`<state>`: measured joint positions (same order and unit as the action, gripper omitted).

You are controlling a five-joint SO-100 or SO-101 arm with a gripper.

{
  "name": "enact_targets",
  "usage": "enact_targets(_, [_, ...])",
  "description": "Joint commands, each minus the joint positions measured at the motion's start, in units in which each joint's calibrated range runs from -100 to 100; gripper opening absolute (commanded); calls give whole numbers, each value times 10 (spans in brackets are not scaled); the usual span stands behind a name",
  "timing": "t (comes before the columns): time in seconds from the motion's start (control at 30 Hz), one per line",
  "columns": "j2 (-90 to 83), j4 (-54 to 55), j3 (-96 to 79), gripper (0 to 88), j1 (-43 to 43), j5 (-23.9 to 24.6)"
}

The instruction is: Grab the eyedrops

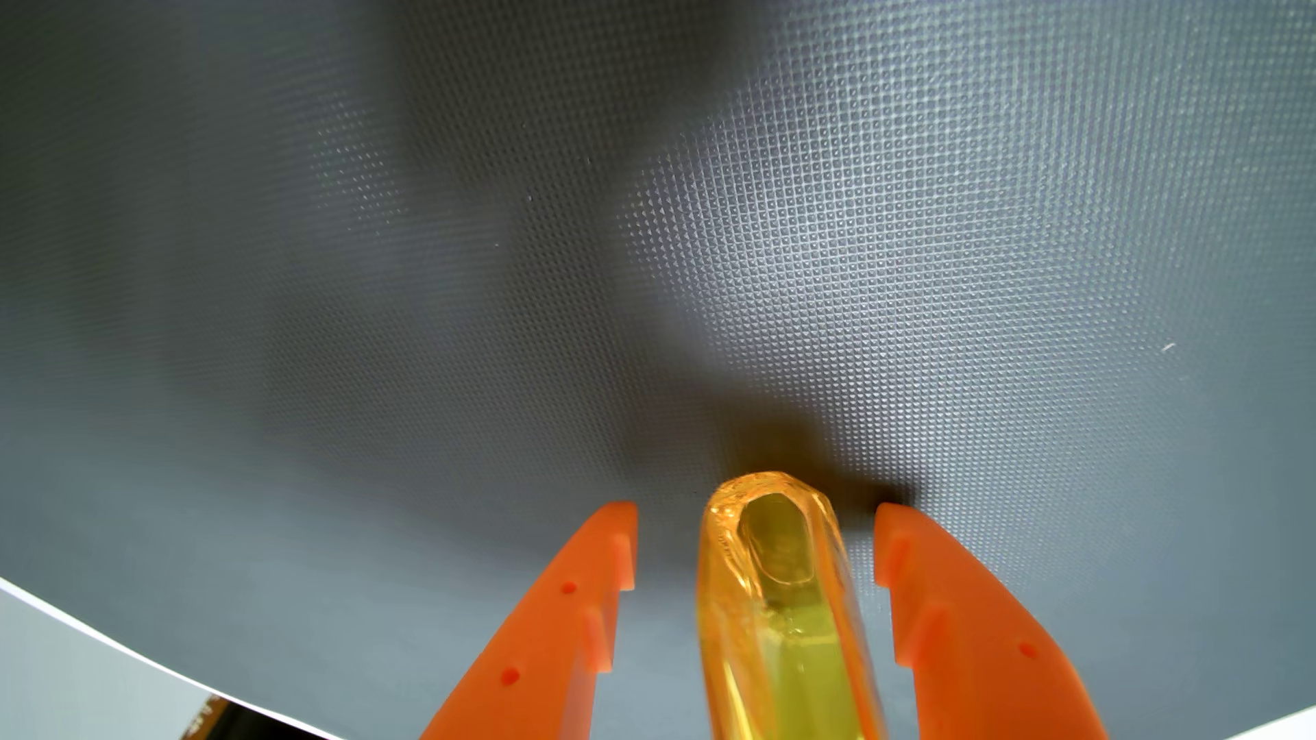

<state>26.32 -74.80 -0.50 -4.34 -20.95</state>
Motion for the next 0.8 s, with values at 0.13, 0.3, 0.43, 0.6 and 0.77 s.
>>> enact_targets(0.13, [-5, -1, 31, 194, -2, -1])
enact_targets(0.3, [-5, -1, 46, 112, -1, -1])
enact_targets(0.43, [-5, -2, 54, 104, -1, 0])
enact_targets(0.6, [-4, -4, 53, 58, -1, 5])
enact_targets(0.77, [-5, -4, 53, 7, -1, 15])
